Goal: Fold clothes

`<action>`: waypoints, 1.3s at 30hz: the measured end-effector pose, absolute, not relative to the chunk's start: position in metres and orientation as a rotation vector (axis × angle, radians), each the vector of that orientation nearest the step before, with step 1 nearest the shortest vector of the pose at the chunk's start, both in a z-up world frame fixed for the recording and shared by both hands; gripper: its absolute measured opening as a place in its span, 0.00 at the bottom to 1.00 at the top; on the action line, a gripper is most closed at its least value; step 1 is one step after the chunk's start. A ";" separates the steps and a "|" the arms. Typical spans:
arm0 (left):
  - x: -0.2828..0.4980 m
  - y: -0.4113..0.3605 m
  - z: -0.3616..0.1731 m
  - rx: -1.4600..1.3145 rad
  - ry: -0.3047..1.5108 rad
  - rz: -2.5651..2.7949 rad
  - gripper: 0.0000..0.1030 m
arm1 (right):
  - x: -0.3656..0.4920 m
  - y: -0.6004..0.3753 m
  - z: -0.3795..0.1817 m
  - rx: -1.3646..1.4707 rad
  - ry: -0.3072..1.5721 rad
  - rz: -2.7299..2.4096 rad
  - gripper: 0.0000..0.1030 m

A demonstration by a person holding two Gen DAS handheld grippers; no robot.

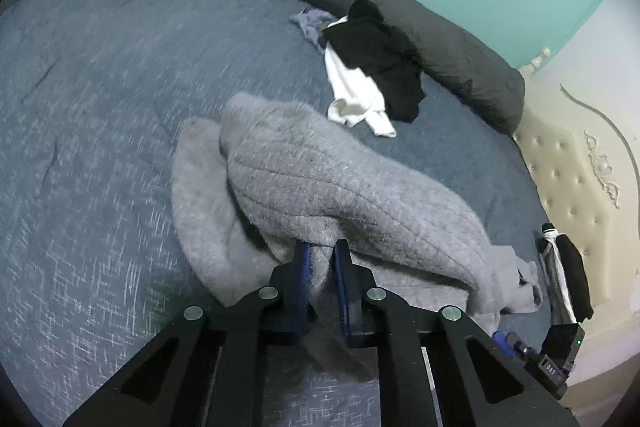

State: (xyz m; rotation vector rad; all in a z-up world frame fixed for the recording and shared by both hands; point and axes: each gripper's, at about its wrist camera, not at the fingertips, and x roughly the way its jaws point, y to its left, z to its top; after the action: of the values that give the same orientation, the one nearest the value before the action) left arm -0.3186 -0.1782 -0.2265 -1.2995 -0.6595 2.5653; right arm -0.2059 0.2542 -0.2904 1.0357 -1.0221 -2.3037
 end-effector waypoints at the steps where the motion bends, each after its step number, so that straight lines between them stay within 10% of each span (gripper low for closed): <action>1: -0.320 -0.177 -0.223 -1.294 -0.654 2.567 0.12 | -0.206 0.255 -0.290 1.035 -1.026 -2.303 0.37; 32: -0.432 -0.122 -0.133 -1.181 -0.591 2.784 0.11 | -0.202 0.271 -0.289 1.025 -1.099 -2.277 0.37; 35: -0.427 -0.134 -0.139 -1.156 -0.640 2.770 0.13 | -0.203 0.270 -0.288 1.026 -1.099 -2.277 0.37; 39: -0.411 -0.159 -0.142 -1.115 -0.691 2.760 0.41 | -0.207 0.266 -0.286 1.028 -1.092 -2.277 0.37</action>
State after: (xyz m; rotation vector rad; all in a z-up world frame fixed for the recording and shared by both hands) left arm -0.4112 -0.1589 -0.1422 -1.1151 -0.6906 2.7595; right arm -0.2071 0.2655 -0.2861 1.0282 -1.0918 -2.2766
